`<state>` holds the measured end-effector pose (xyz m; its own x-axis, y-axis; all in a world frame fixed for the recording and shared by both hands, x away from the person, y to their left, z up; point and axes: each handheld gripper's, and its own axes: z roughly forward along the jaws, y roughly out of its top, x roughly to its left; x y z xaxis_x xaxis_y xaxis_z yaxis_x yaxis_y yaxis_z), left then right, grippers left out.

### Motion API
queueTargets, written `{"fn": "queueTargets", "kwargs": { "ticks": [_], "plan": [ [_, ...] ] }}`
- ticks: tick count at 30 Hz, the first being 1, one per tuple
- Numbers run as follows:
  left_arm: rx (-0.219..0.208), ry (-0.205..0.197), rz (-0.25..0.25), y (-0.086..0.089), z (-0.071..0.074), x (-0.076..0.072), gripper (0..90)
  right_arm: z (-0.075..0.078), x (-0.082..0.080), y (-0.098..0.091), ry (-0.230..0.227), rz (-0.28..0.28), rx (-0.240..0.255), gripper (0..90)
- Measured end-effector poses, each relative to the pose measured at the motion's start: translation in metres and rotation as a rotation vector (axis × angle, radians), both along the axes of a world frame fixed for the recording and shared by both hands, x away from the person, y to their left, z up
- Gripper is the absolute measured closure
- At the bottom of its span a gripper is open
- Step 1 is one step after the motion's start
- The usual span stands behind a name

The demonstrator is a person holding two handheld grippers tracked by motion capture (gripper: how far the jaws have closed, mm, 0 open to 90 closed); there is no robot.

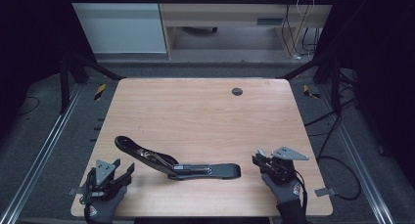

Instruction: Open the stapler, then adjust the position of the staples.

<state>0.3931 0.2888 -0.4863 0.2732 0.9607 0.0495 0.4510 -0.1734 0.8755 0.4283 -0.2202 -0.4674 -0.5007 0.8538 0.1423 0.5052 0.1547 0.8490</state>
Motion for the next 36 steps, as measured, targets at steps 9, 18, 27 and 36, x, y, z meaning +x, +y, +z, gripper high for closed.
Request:
{"fn": "queueTargets", "kwargs": {
  "ticks": [9,18,27,36],
  "plan": [
    [0.004,0.021,-0.008,0.000,-0.003,0.002,43.2,0.005,0.012,-0.013,0.037,-0.049,-0.030,68.3],
    [-0.002,0.030,-0.012,0.000,-0.005,0.002,42.6,0.014,0.024,-0.018,0.074,-0.073,-0.117,64.7],
    [0.005,0.040,-0.018,-0.001,-0.006,0.003,42.3,0.020,0.039,-0.019,0.129,-0.088,-0.178,63.0],
    [-0.004,0.042,-0.014,0.000,-0.006,0.003,42.0,0.018,0.054,-0.016,0.183,-0.087,-0.222,63.2]
  ]
}}
